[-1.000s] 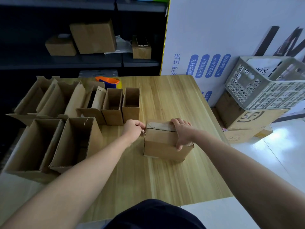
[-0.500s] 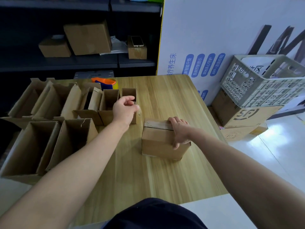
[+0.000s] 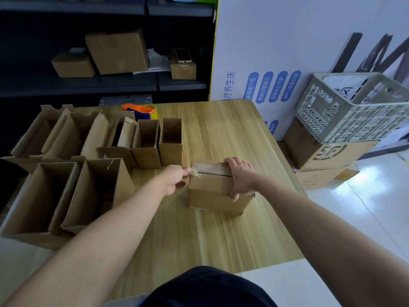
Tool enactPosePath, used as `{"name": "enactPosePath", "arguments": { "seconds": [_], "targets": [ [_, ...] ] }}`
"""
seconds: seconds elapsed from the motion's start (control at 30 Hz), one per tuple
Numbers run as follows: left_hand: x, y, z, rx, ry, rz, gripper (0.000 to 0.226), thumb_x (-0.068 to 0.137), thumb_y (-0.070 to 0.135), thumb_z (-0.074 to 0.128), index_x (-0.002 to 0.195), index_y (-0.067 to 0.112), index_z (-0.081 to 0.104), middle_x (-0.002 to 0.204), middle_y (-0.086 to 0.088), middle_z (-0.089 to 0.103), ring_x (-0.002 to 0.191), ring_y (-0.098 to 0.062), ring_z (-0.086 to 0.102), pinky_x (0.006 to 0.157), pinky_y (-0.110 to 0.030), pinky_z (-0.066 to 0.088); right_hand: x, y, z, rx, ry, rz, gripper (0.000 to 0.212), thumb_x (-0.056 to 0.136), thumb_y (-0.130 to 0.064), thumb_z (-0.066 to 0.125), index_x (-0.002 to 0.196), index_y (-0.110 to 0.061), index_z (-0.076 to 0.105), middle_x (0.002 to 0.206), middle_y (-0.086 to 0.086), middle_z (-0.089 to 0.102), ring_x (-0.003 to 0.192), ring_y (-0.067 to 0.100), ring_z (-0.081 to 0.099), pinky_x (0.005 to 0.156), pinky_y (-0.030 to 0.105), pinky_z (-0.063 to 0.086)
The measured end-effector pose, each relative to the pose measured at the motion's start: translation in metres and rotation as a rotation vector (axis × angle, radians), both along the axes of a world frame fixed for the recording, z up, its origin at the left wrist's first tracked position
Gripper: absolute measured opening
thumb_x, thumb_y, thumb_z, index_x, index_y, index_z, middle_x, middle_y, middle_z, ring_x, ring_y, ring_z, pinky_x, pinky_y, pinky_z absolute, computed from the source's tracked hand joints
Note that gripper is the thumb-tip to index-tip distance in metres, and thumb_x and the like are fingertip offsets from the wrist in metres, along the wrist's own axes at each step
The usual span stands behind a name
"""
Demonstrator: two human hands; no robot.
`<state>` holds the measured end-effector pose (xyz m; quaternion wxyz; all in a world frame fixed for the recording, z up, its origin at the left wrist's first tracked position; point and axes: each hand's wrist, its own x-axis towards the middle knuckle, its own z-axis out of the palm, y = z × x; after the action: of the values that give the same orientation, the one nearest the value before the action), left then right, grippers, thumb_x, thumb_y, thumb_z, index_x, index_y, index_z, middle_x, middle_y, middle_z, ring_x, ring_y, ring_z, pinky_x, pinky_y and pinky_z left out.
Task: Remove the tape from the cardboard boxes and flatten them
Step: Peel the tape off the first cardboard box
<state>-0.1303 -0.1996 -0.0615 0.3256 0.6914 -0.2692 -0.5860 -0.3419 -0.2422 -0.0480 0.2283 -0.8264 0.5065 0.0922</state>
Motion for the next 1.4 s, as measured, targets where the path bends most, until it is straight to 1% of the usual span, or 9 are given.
{"name": "enactPosePath", "arguments": {
  "seconds": [0.13,0.23,0.3,0.4,0.5,0.8,1.0,1.2,1.4],
  "targets": [
    [0.001,0.003,-0.002,0.011,0.158,0.098,0.022,0.094,0.005,0.052,0.114,0.007,0.060,0.100,-0.010,0.064,0.086,-0.021,0.059,0.069,-0.032,0.048,-0.003,-0.001,-0.002,-0.008,-0.026,0.012,0.125,0.054,-0.030,0.087,0.148,-0.018,0.006,0.140,0.001,0.025,0.130,0.023,0.026,0.110,0.036,0.022],
    [0.001,-0.003,0.002,-0.109,-0.155,0.151,0.013,0.084,0.000,0.065,0.092,0.010,0.066,0.096,-0.008,0.067,0.090,-0.022,0.063,0.079,-0.033,0.054,-0.003,-0.006,-0.003,0.025,-0.052,-0.006,0.130,0.055,-0.039,0.087,0.150,-0.021,0.001,0.148,0.000,0.024,0.136,0.023,0.022,0.115,0.040,0.015],
    [0.001,-0.007,0.007,-0.209,-0.372,0.166,0.017,0.079,-0.004,0.069,0.073,0.013,0.066,0.085,-0.006,0.068,0.081,-0.020,0.065,0.069,-0.028,0.054,-0.008,-0.008,-0.006,0.029,-0.081,-0.070,0.131,0.055,-0.046,0.086,0.150,-0.024,-0.001,0.153,0.000,0.020,0.141,0.022,0.017,0.118,0.045,0.007],
    [-0.002,-0.008,0.010,-0.241,-0.455,0.117,0.024,0.079,-0.007,0.067,0.066,0.013,0.070,0.085,-0.007,0.071,0.080,-0.018,0.065,0.073,-0.029,0.056,-0.023,-0.008,-0.015,0.114,-0.168,-0.228,0.133,0.054,-0.042,0.088,0.150,-0.026,-0.003,0.155,0.000,0.012,0.140,0.025,0.019,0.115,0.046,0.022],
    [-0.005,-0.007,0.012,-0.239,-0.427,0.026,0.023,0.082,-0.007,0.064,0.072,0.012,0.071,0.090,-0.007,0.070,0.086,-0.017,0.066,0.079,-0.029,0.056,-0.039,-0.006,-0.021,0.214,-0.303,-0.354,0.133,0.053,-0.029,0.090,0.149,-0.029,-0.002,0.148,-0.001,0.018,0.127,0.022,0.033,0.106,0.041,0.037],
    [-0.025,-0.007,0.034,-0.268,-0.139,-0.160,0.027,0.076,0.001,0.054,0.089,0.019,0.069,0.104,-0.001,0.061,0.111,-0.022,0.051,0.095,-0.035,0.041,-0.035,-0.009,-0.021,0.172,-0.305,-0.327,0.124,0.054,-0.029,0.089,0.147,-0.029,0.007,0.140,-0.002,0.024,0.111,0.014,0.036,0.098,0.035,0.044],
    [-0.039,-0.005,0.038,-0.259,-1.057,-0.940,0.089,0.066,0.031,0.069,0.144,0.037,0.026,0.149,0.005,0.013,0.133,-0.029,0.014,0.107,-0.046,0.021,-0.034,-0.011,-0.023,0.144,-0.282,-0.282,0.125,0.055,-0.030,0.089,0.148,-0.026,0.006,0.141,-0.003,0.022,0.108,0.013,0.037,0.092,0.029,0.044],
    [-0.060,-0.015,0.028,-0.243,-1.183,-1.088,0.119,0.065,0.051,0.078,0.150,0.033,-0.004,0.158,0.001,0.002,0.140,-0.032,0.009,0.111,-0.050,0.018,-0.034,-0.008,-0.023,0.124,-0.292,-0.278,0.126,0.056,-0.029,0.089,0.149,-0.024,0.004,0.142,-0.001,0.023,0.113,0.015,0.038,0.094,0.030,0.043],
    [-0.054,-0.024,0.021,-0.250,-1.197,-1.078,0.114,0.060,0.048,0.078,0.149,0.032,0.008,0.152,0.005,0.020,0.133,-0.029,0.016,0.103,-0.049,0.026,-0.039,0.005,-0.024,0.224,-0.430,-0.324,0.135,0.056,-0.023,0.089,0.148,-0.036,-0.008,0.152,-0.002,0.015,0.129,0.022,0.034,0.106,0.040,0.039]
  ]
}}
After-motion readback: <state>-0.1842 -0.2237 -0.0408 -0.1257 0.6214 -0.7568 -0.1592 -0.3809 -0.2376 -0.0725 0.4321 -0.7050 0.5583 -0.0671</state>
